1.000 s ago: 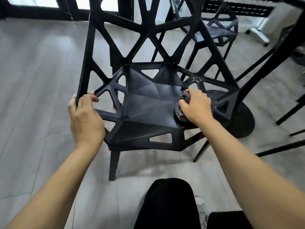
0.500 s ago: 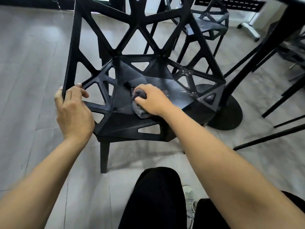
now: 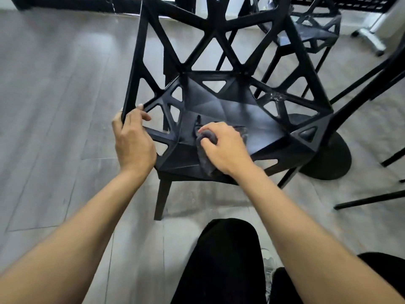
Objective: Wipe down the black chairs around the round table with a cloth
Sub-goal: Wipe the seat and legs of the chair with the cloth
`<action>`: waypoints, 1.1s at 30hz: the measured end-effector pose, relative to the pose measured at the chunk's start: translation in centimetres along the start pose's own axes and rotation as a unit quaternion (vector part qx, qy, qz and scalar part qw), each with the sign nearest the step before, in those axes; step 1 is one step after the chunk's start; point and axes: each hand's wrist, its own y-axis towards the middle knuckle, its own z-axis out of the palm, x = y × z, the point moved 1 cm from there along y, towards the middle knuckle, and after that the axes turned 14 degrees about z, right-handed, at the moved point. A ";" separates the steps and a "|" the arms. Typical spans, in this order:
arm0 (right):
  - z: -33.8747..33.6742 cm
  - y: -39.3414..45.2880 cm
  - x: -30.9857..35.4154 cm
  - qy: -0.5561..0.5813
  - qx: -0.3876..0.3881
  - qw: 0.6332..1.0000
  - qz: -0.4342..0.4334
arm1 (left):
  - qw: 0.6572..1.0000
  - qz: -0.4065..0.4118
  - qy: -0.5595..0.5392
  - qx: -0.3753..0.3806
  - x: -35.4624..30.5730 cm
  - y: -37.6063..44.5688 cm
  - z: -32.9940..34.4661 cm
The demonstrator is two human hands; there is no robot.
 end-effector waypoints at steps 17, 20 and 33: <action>-7.3 -1.1 -9.9 -0.085 -0.163 0.980 0.078 | 0.983 0.016 0.173 0.051 -1.8 -0.5 -0.4; -7.2 -1.6 -9.7 -0.125 -0.132 0.982 0.057 | 0.974 0.111 0.167 0.106 -7.0 -1.8 2.1; -5.9 6.8 -9.5 -0.113 -0.030 0.993 0.011 | 0.930 0.169 0.141 0.295 -9.8 8.9 15.0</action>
